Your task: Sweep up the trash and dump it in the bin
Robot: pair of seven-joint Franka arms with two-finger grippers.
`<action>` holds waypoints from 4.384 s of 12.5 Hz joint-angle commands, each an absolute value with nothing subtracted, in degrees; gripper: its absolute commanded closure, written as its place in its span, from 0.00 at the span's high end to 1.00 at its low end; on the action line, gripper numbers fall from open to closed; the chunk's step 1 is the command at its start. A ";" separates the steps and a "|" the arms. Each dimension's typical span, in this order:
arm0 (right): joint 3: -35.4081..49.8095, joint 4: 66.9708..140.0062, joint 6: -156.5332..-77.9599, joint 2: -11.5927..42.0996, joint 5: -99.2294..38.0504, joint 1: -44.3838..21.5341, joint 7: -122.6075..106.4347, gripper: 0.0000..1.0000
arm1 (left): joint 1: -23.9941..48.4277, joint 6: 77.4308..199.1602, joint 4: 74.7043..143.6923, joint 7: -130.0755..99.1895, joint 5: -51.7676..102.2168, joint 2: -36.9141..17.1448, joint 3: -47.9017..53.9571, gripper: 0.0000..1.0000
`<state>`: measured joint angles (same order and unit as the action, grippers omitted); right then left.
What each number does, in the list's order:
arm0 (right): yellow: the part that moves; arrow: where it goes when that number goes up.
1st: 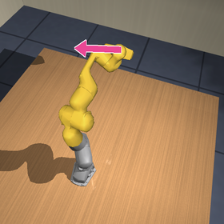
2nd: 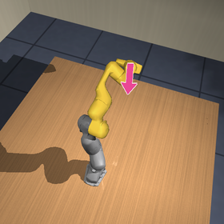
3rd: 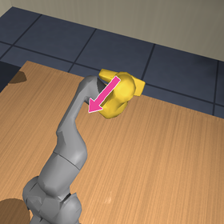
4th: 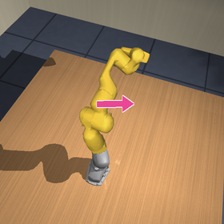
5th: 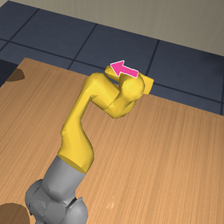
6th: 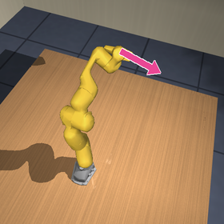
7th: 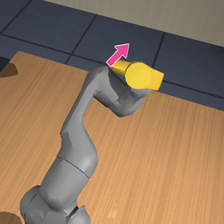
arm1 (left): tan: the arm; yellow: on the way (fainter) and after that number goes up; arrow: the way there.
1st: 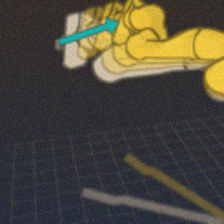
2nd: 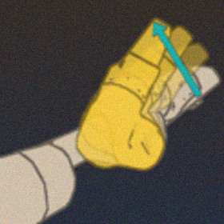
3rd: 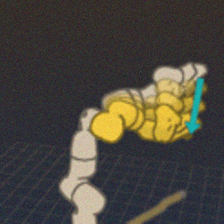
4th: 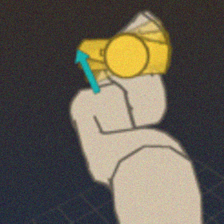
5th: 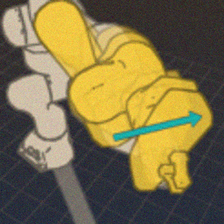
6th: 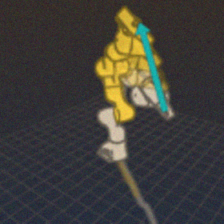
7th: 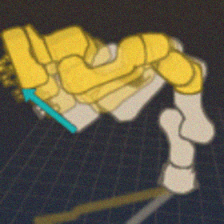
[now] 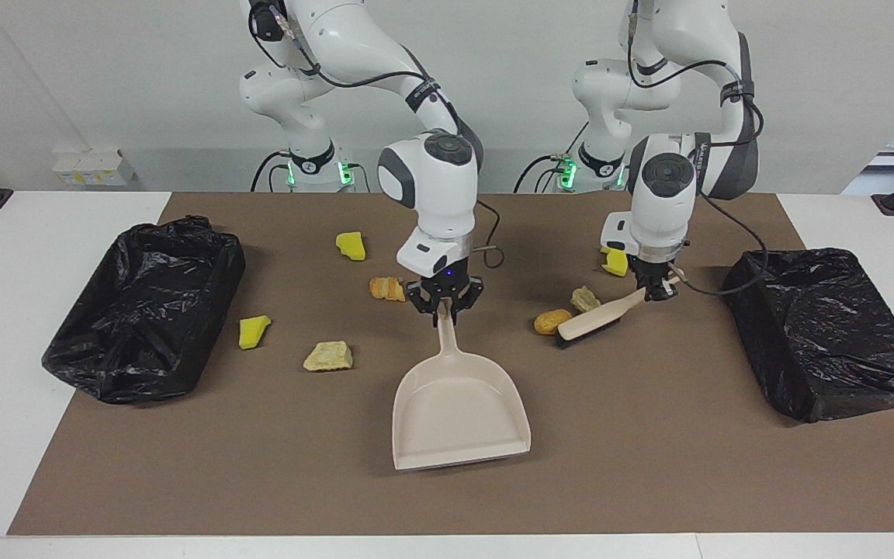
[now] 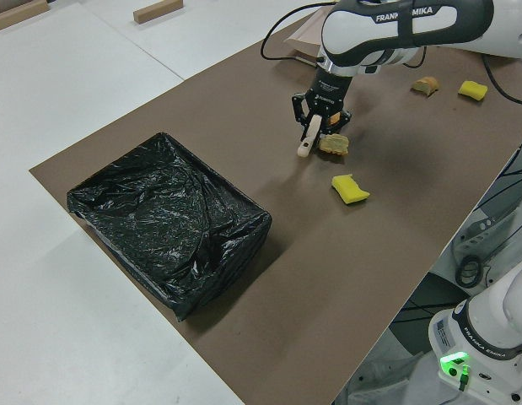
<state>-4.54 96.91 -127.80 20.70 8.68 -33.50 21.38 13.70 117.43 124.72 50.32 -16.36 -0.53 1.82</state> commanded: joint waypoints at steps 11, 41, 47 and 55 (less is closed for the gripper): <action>-3.78 102.92 -116.54 13.27 8.96 -27.69 -39.68 0.00 | 10.73 97.31 143.34 5.59 -16.88 25.39 1.06 0.00; -3.78 112.50 -122.96 12.39 11.69 -32.52 -46.23 0.00 | 32.06 120.15 132.02 -12.83 8.25 0.62 1.67 0.00; -3.69 112.50 -122.87 12.39 11.51 -32.43 -46.14 0.00 | 42.62 117.26 125.18 -22.58 11.69 -0.52 1.76 0.00; -3.78 112.41 -122.08 12.39 11.60 -32.34 -46.23 0.00 | 34.30 108.09 116.90 -19.44 4.49 -0.87 1.14 0.00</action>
